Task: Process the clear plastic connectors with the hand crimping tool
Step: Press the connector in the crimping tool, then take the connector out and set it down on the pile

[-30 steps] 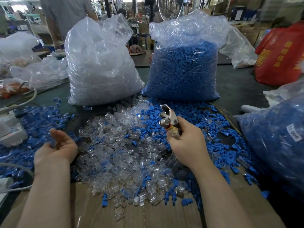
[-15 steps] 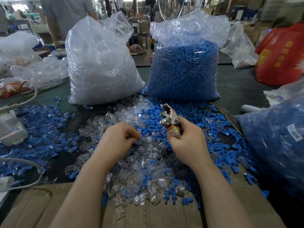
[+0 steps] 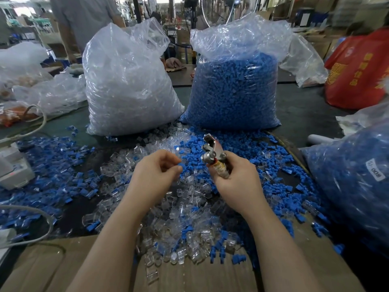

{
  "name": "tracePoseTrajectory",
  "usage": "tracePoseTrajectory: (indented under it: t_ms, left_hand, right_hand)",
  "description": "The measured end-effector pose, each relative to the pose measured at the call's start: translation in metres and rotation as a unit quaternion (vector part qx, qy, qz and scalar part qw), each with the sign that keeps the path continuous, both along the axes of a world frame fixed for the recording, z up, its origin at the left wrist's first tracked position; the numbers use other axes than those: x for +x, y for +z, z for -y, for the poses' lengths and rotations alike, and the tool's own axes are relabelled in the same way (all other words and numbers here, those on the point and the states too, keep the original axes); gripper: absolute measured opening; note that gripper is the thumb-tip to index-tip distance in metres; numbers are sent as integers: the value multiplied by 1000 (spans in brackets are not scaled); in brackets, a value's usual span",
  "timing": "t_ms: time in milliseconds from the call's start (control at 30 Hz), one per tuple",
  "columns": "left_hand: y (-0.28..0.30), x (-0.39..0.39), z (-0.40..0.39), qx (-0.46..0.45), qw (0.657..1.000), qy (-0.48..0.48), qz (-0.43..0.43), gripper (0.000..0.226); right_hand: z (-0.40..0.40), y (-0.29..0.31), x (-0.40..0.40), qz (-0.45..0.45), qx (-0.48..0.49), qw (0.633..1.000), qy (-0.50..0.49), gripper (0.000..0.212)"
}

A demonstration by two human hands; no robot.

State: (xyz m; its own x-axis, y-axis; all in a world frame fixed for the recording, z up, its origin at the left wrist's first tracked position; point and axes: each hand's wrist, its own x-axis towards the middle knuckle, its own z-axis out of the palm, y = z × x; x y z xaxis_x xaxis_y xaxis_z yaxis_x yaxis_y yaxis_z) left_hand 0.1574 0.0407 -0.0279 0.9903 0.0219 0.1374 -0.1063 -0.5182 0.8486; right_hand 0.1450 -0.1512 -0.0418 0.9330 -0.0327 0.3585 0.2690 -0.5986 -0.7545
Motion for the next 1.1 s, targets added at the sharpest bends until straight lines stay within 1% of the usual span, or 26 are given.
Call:
tracePoseTrajectory:
  t_ms: [67, 100, 167, 267, 400, 567, 633, 700, 733, 800, 867, 900, 967, 1033, 1100]
  left_hand:
    - [8, -3, 3, -131, 990, -44, -17, 9]
    - [10, -5, 5, -173, 983, -63, -25, 11]
    - [13, -8, 7, -213, 972, -89, -30, 18]
    - [14, -9, 12, -225, 968, -112, -18, 27]
    - [13, -8, 15, -218, 968, -123, -9, 15]
    - [15, -11, 16, -209, 969, -135, 7, 12]
    - [16, -11, 15, -204, 968, -146, 0, 18]
    - [16, -10, 12, -165, 975, -150, -11, 20]
    - [15, -9, 10, -122, 983, -138, -14, 19]
    - [11, -6, 6, 14, 996, -88, -20, 21]
    - [7, -4, 1, 167, 984, -56, -32, 24]
    - [6, -4, 0, 215, 974, -55, -40, 23]
    - [5, -4, -1, 259, 961, -70, -64, 20]
    - [4, -4, 1, 274, 955, -78, -76, 18]
    - [2, -3, 3, 281, 954, -71, -77, 20]
  right_hand:
    - [-1, 1, 1, -5, 27, 1000, 8, 3]
    - [-1, 1, 2, -8, 43, 999, 14, 3]
    - [-2, 2, 1, -10, 73, 997, 28, 5]
    - [-4, 4, 0, -7, 101, 994, 49, 16]
    - [-4, 6, -1, -11, 128, 989, 67, 15]
    - [-5, 9, -2, -9, 151, 986, 72, 18]
    - [-5, 9, -2, -8, 161, 984, 74, 19]
    - [-5, 9, -2, -5, 171, 983, 72, 18]
    - [-5, 10, -2, -2, 175, 982, 69, 18]
    - [-5, 9, -1, 5, 173, 983, 57, 18]
    - [-4, 7, -1, 6, 160, 986, 43, 18]
    - [-4, 6, -1, 6, 151, 988, 37, 18]
    - [-4, 4, 0, 9, 133, 991, 27, 18]
    - [-5, 3, 0, 13, 115, 993, 21, 19]
    - [-5, 3, 0, 17, 100, 995, 14, 19]
